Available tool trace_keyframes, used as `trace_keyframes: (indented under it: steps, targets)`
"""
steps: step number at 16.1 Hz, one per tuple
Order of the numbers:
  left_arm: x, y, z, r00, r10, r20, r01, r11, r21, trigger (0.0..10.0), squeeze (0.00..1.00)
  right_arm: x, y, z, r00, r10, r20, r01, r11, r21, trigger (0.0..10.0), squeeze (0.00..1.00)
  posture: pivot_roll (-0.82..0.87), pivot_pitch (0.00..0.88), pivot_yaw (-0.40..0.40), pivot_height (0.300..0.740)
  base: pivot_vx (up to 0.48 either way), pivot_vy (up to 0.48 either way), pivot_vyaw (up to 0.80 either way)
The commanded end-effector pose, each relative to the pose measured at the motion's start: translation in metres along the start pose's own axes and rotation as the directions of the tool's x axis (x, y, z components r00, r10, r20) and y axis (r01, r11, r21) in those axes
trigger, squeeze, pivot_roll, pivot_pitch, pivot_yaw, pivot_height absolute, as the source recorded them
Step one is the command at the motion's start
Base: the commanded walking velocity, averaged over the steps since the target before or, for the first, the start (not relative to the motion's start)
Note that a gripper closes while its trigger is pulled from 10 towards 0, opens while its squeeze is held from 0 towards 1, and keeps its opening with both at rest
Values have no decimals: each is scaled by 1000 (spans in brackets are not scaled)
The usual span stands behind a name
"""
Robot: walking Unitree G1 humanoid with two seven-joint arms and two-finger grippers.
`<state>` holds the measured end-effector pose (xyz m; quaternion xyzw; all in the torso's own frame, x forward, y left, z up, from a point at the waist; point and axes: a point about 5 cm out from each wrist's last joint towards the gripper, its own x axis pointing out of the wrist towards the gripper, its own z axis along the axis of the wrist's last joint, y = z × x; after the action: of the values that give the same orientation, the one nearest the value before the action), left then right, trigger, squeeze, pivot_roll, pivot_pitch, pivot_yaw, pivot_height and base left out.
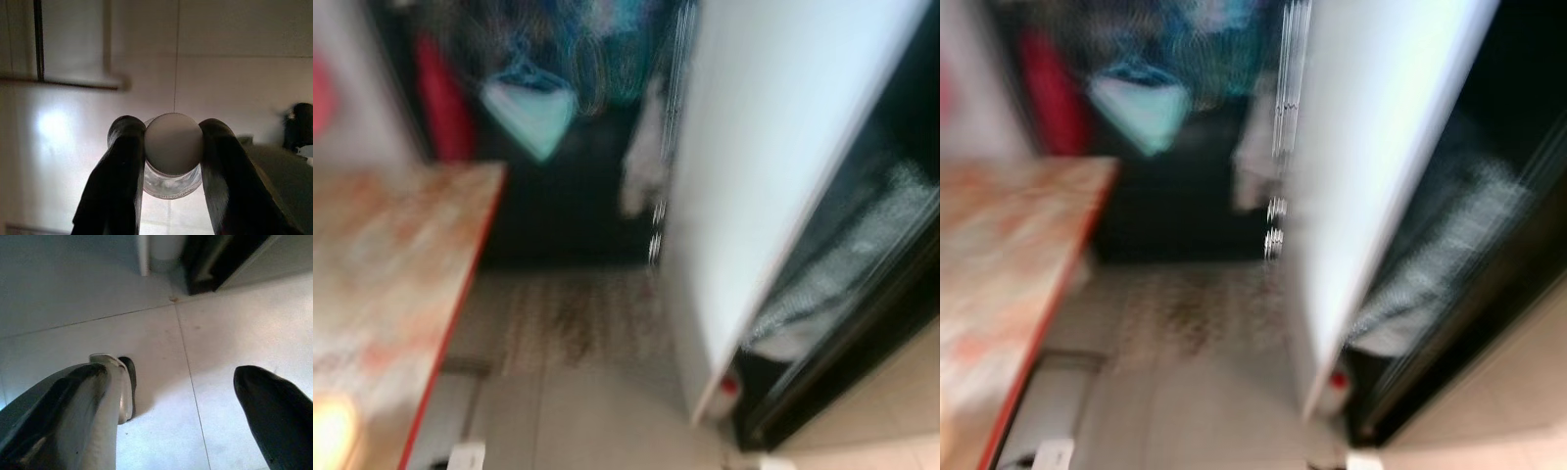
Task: Restocking fridge
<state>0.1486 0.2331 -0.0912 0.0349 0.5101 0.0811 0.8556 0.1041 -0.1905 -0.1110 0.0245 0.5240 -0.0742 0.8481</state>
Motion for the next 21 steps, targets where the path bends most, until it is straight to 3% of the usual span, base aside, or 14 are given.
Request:
trace_keyframes:
  steps: [1, 6, 12, 19, 21]
  targets:
    - [1, -3, 5, 1000, -11, 15, 11, 1000, -5, 10000, 0, -8, 3, -37, 990, 11, -143, -13, 1000, -12, 10000, 0, -61, 0, 66, 740, 0, 0, -781]
    - [0, -2, 4, 1000, -24, 18, 24, 1000, 5, 10000, 0, -8, 4, -39, 989, 8, -147, -9, 1000, -7, 10000, 0, -75, 0, 77, 740, 0, 0, -781]
    - [1, -3, 7, 999, -23, 38, 24, 999, -36, 10000, 0, -7, 5, -36, 990, 6, -140, -5, 1000, 11, 10000, 0, -93, 0, 64, 740, 0, 0, -781]
    - [1, -7, 12, 994, -99, 51, 92, 989, 113, 10000, 0, -8, 4, -37, 991, 1, -137, 2, 1000, 24, 10000, 0, -95, 0, 53, 740, 0, 0, -781]
    - [1, -8, 11, 994, -96, 51, 91, 990, 106, 10000, 0, -8, 3, -37, 990, 1, -138, 2, 1000, 21, 10000, 0, -97, 0, 52, 740, 0, 0, -781]
